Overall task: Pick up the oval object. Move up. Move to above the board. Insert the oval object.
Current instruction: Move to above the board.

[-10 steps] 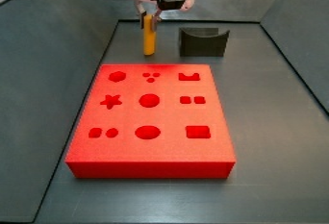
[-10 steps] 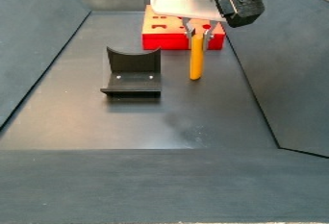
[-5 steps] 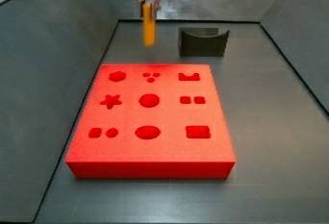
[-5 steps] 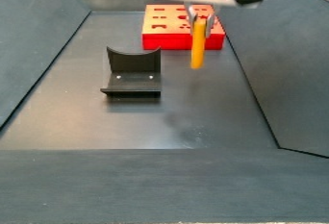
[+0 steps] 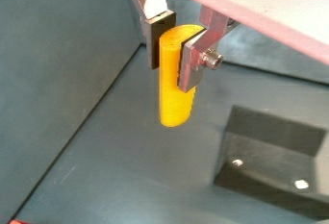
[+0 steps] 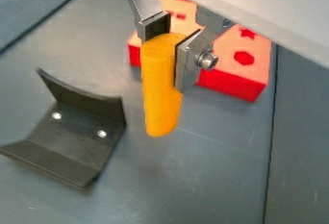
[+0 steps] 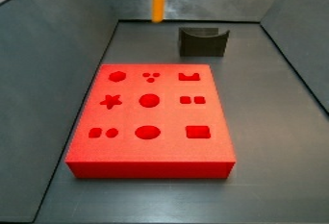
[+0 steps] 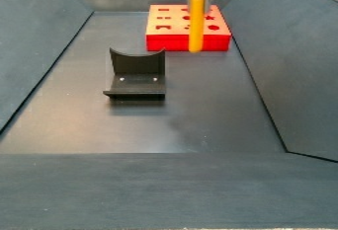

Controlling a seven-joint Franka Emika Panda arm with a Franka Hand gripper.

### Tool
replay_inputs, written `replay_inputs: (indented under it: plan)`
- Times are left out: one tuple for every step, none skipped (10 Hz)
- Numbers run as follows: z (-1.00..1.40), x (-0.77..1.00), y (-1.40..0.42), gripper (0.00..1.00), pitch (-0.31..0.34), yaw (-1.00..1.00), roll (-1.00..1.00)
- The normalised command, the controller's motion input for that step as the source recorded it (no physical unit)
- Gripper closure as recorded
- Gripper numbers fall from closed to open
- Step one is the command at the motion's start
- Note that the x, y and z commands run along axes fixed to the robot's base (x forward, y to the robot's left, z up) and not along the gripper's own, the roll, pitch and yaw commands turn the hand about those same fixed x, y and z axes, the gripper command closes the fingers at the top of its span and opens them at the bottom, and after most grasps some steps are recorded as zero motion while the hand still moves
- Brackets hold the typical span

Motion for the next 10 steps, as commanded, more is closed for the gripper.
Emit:
replay_inputs:
  plan:
    - [1.0,0.34,0.19,1.0,0.117,-0.07,-0.2]
    - [0.94,0.26,0.15,1.0,0.087,-0.05,-0.18]
    - [0.77,0.17,0.11,1.0,0.072,-0.04,-0.16]
    - [0.54,0.09,0.07,1.0,0.066,-0.04,-0.16]
    - [0.42,0.07,0.06,1.0,0.063,-0.04,-0.15]
    - [0.18,0.04,0.04,1.0,0.066,-0.04,-0.15]
    - [0.3,-0.06,-1.0,1.0,0.015,1.0,0.08]
    - [0.3,-0.06,-1.0,1.0,0.022,1.0,0.13]
    - [0.31,-0.06,-1.0,1.0,0.024,1.0,0.19]
    - [0.31,-0.06,-1.0,1.0,0.016,0.92,0.2]
